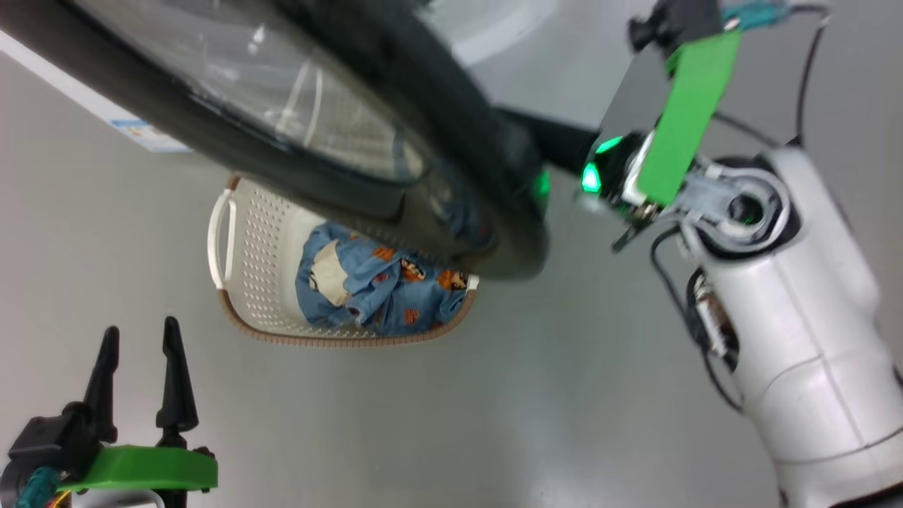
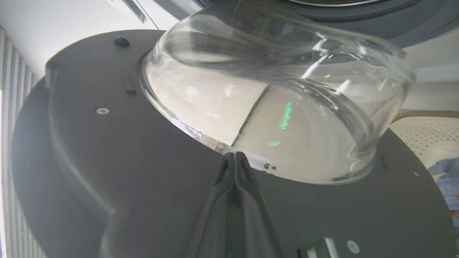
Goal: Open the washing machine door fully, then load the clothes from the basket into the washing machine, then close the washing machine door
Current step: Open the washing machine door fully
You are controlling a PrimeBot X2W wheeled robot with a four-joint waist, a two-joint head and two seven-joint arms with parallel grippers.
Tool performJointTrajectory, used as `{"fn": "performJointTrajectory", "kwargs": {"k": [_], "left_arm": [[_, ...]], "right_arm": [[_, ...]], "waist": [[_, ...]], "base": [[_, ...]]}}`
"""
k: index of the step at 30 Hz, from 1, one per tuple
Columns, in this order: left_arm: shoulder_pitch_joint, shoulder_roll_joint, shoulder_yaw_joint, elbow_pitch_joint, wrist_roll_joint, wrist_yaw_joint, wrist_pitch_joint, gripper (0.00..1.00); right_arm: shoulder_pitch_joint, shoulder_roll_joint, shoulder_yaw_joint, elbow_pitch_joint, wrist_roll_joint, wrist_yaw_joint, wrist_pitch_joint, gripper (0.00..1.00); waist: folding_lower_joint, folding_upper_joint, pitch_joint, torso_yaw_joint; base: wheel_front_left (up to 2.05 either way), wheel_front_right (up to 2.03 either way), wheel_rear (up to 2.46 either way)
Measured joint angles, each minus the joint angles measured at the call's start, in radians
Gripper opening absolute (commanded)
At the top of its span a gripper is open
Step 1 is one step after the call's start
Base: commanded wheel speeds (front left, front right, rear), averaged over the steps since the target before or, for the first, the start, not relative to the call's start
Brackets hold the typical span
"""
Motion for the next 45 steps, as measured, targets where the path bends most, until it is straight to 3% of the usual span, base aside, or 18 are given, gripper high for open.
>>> {"fn": "performJointTrajectory", "kwargs": {"k": [12,23,37,45], "left_arm": [[0.042,-0.001,-0.018,0.037,-0.020,0.000,0.000,1.00],[0.084,-0.001,-0.062,0.057,-0.097,0.000,0.000,1.00],[0.090,-0.001,-0.077,0.057,-0.125,0.000,0.000,1.00],[0.103,-0.001,-0.056,0.057,-0.122,0.000,0.000,1.00]], "right_arm": [[0.180,0.035,0.127,-0.054,0.025,0.000,-0.027,0.00],[0.277,0.039,0.334,-0.067,0.129,0.000,-0.180,0.00],[0.289,0.039,0.434,-0.046,0.170,0.000,-0.306,0.00],[0.294,0.042,0.448,-0.038,0.167,0.000,-0.365,0.00]], "waist": [[0.0000,0.0000,-0.138,0.009],[0.0000,0.0000,-0.250,0.102],[0.0000,0.0000,-0.315,0.195],[0.0000,0.0000,-0.331,0.182]], "base": [[0.00,0.00,0.00],[0.00,0.00,0.00],[0.00,0.00,0.00],[0.00,0.00,0.00]]}}
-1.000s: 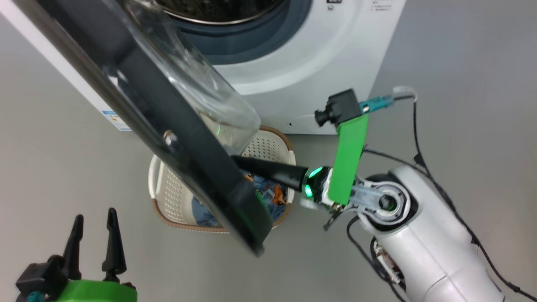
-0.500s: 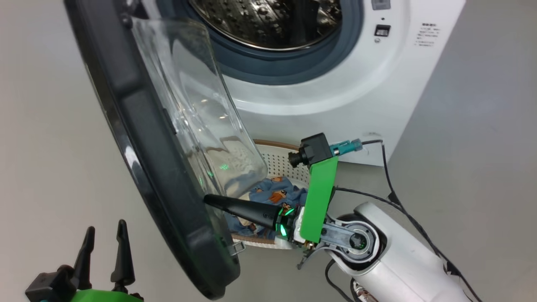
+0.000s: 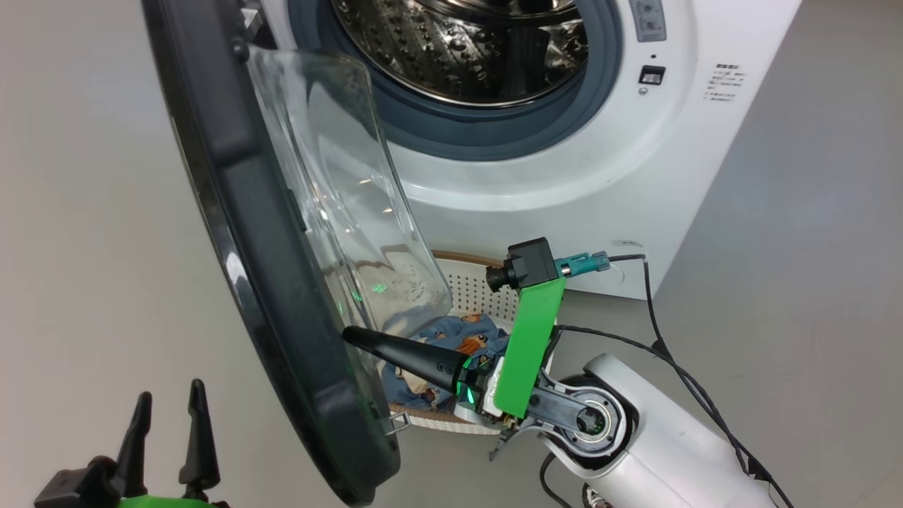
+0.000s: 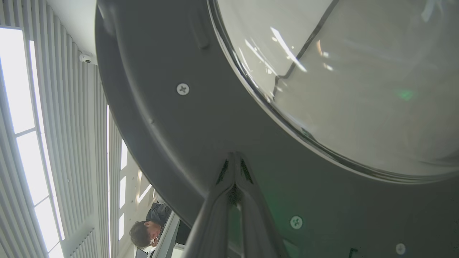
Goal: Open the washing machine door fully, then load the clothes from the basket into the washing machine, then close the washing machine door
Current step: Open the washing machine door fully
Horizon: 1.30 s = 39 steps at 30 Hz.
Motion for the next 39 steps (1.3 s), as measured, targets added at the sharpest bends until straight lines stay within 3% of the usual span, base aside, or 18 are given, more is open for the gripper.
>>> {"fn": "performJointTrajectory", "kwargs": {"k": [2,4,5,8,11,17,19,21,25,29,39], "left_arm": [[0.000,0.000,0.005,0.000,0.001,0.000,0.000,1.00],[0.001,0.000,0.018,-0.001,0.012,0.000,0.000,1.00],[0.002,0.000,0.027,-0.001,0.015,0.000,0.000,1.00],[0.012,0.000,0.050,-0.001,0.016,0.000,0.000,1.00],[0.031,0.000,0.074,0.003,0.010,0.000,0.000,1.00],[0.041,0.000,0.107,0.006,0.017,0.000,0.000,1.00],[0.044,0.000,0.115,0.006,0.018,0.000,0.000,1.00],[0.057,0.000,0.124,0.006,0.022,0.000,0.000,1.00],[0.097,0.001,0.148,0.006,0.027,0.000,0.000,1.00],[0.104,0.000,0.165,0.005,0.026,0.000,0.000,1.00],[0.147,0.000,0.206,0.001,0.026,0.000,0.000,1.00]], "right_arm": [[0.007,0.002,-0.006,-0.011,-0.021,0.000,-0.017,0.02],[0.021,0.005,-0.021,-0.033,-0.074,0.000,-0.042,0.49],[0.027,0.006,-0.026,-0.043,-0.102,0.000,-0.059,1.00],[0.048,-0.016,-0.028,-0.094,-0.201,0.000,-0.138,1.00],[0.070,-0.060,-0.030,-0.134,-0.290,0.000,-0.296,1.00],[0.086,-0.208,0.070,-0.118,-0.489,0.000,-0.639,1.00],[0.104,-0.239,0.068,-0.093,-0.520,0.000,-0.681,1.00],[0.154,-0.244,-0.015,-0.081,-0.555,0.000,-0.686,1.00],[0.279,-0.240,-0.221,-0.085,-0.755,0.000,-0.687,1.00],[0.417,-0.177,-0.424,-0.087,-0.902,0.000,-0.687,1.00],[0.590,-0.096,-0.695,-0.111,-1.263,0.000,-0.687,1.00]], "waist": [[0.0000,-0.0001,-0.006,-0.009],[0.0000,0.0000,-0.012,-0.020],[0.0000,0.0000,-0.015,-0.026],[0.0000,0.0000,-0.026,-0.046],[0.0000,0.0000,-0.036,-0.067],[0.0000,0.0000,-0.056,-0.108],[0.0000,0.0000,-0.068,-0.118],[0.0000,0.0000,-0.082,-0.127],[0.0000,0.0000,-0.107,-0.149],[0.0000,0.0000,-0.120,-0.176],[0.0000,0.0000,-0.145,-0.236]], "base": [[0.00,0.00,0.00],[0.00,0.00,0.00],[0.00,0.00,0.00],[0.00,0.00,0.00],[0.00,0.00,0.00],[0.00,0.00,0.00],[0.00,0.00,0.00],[0.00,0.00,0.00],[0.00,0.00,0.00],[0.00,0.00,0.00],[0.00,0.00,0.00]]}}
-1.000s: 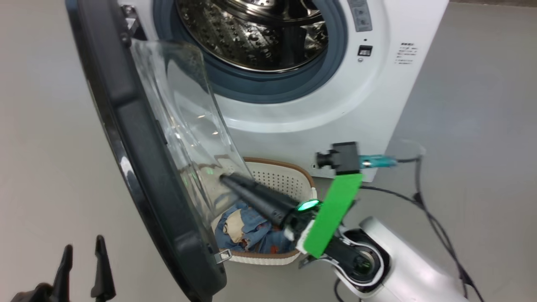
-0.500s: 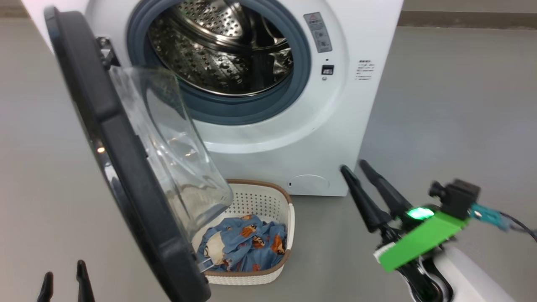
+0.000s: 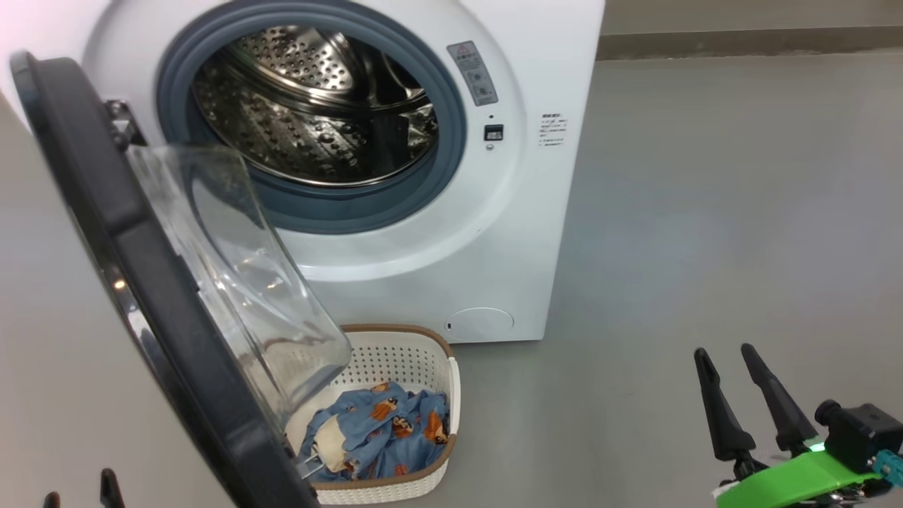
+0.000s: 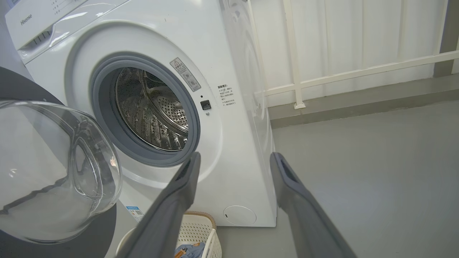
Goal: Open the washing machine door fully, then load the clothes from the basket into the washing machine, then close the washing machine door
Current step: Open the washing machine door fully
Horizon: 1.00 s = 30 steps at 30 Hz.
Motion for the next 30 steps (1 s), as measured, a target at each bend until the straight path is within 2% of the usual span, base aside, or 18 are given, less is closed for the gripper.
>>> {"fn": "performJointTrajectory", "kwargs": {"k": [6,15,30], "left_arm": [[0.020,0.001,0.010,0.000,0.001,0.000,0.000,1.00],[0.021,0.001,-0.004,0.000,0.011,0.000,0.000,1.00],[0.038,0.001,-0.006,0.000,0.015,0.000,0.000,1.00]], "right_arm": [[0.029,0.001,-0.043,-0.006,-0.155,0.000,0.000,1.00],[0.065,0.019,-0.107,-0.015,-0.293,0.000,0.000,1.00],[0.088,0.049,-0.139,0.047,-0.325,0.000,0.000,1.00]], "waist": [[0.0000,0.0000,-0.011,-0.025],[-0.0001,0.0000,-0.026,-0.015],[0.0000,0.0000,-0.029,-0.002]], "base": [[0.00,0.00,0.00],[0.00,0.00,0.00],[0.00,0.00,0.00]]}}
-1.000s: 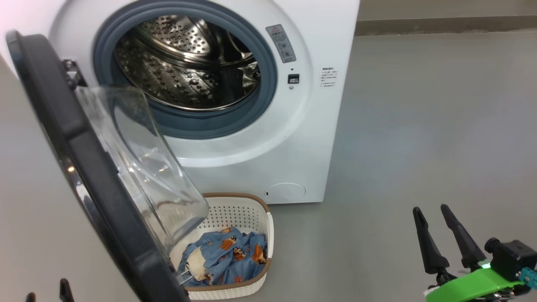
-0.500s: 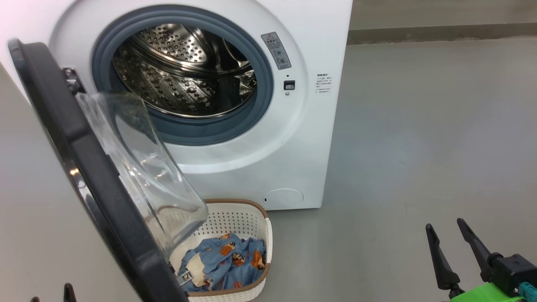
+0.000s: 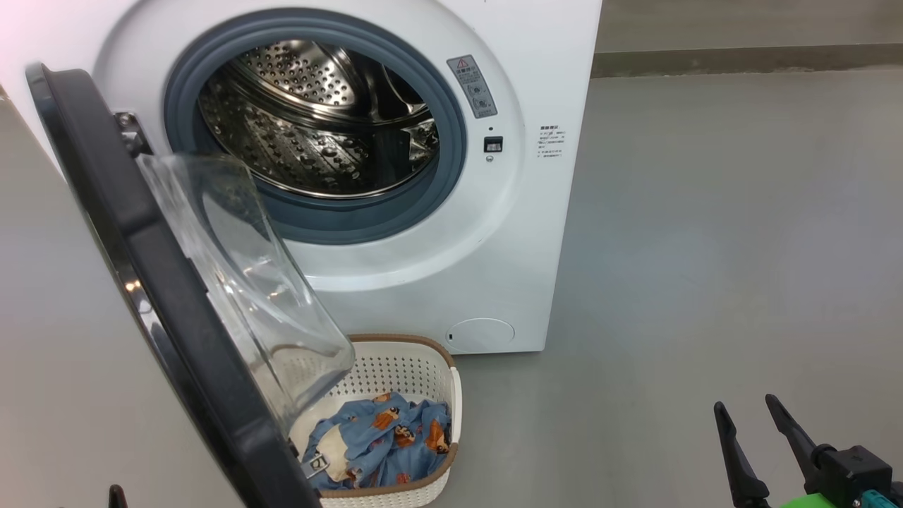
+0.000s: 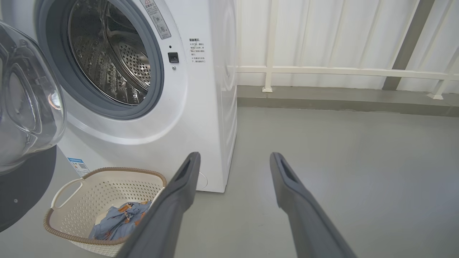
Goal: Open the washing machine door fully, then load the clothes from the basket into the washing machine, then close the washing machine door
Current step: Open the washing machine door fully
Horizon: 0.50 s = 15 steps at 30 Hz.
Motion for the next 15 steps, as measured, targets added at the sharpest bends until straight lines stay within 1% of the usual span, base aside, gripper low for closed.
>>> {"fn": "performJointTrajectory", "kwargs": {"k": [15], "left_arm": [[0.000,0.000,-0.003,0.000,0.000,0.000,0.000,1.00]], "right_arm": [[0.000,-0.001,-0.001,0.044,-0.023,0.000,0.000,1.00]], "waist": [[0.0000,0.0000,0.005,0.016]], "base": [[0.00,0.00,0.00]]}}
